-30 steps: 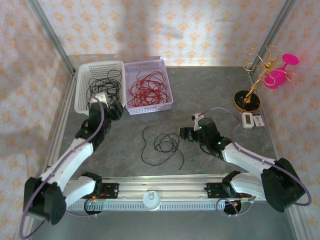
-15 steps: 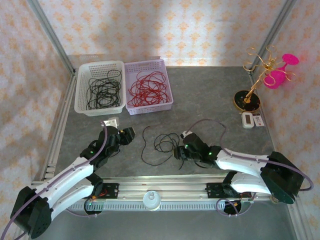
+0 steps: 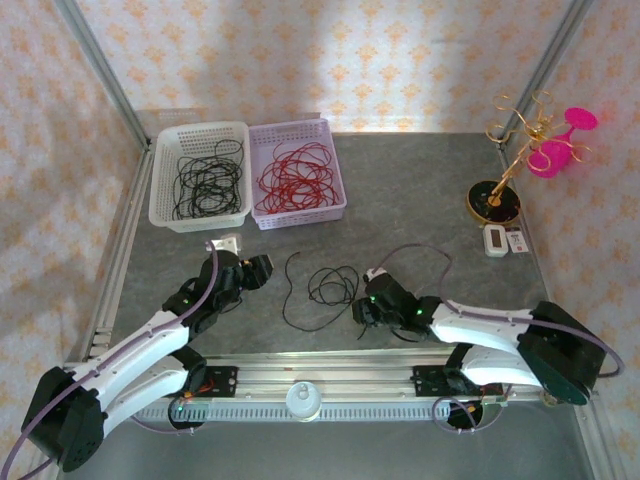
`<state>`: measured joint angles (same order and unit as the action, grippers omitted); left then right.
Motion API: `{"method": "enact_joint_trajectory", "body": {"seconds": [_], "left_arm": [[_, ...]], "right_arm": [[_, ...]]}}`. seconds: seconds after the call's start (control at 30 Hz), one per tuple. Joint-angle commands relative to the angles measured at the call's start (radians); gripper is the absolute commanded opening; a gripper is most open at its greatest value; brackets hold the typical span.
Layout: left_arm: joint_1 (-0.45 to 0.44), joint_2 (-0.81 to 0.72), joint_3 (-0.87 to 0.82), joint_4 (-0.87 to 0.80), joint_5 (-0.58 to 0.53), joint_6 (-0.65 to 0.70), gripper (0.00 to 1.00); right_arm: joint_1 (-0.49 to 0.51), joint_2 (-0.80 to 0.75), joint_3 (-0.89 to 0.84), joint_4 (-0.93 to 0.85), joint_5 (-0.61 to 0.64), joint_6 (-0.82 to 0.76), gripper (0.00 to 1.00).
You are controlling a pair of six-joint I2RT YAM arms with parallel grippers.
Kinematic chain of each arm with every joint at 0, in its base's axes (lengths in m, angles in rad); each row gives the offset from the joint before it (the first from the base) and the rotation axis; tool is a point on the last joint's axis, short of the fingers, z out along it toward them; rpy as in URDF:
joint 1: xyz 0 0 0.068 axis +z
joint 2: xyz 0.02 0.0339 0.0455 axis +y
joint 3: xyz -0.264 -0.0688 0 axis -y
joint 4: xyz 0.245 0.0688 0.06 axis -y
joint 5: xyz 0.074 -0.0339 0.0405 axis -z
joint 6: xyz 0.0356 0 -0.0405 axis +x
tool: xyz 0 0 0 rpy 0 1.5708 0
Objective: Untangle the cables
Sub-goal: Pick up the cable, then place the cable into the container.
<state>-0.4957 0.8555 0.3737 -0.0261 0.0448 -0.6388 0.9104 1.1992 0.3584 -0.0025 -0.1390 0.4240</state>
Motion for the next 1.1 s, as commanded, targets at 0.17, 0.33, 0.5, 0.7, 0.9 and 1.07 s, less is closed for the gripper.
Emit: {"method": "enact_joint_trajectory", "body": {"seconds": [0.17,0.33,0.5,0.7,0.9,1.07], "left_arm": [[-0.007,0.004,0.044,0.026,0.008,0.023,0.6],[-0.031,-0.031,0.057,0.06,0.03,0.069,0.56],[-0.063,-0.007,0.115,0.084,0.113,0.144,0.56],[-0.125,0.059,0.2,0.144,0.287,0.291,0.57],[-0.169,0.106,0.229,0.258,0.539,0.457,0.69],[-0.172,0.145,0.219,0.339,0.603,0.53,0.72]], "right_arm": [[0.014,0.055,0.016,0.018,0.091,-0.02,0.13],[0.014,-0.111,0.064,-0.084,0.169,-0.03,0.0],[0.015,-0.267,0.173,-0.214,0.167,-0.117,0.0],[0.015,-0.307,0.328,-0.318,0.131,-0.219,0.0],[0.015,-0.288,0.428,-0.365,0.087,-0.324,0.0],[0.014,-0.272,0.474,-0.378,0.065,-0.369,0.0]]}}
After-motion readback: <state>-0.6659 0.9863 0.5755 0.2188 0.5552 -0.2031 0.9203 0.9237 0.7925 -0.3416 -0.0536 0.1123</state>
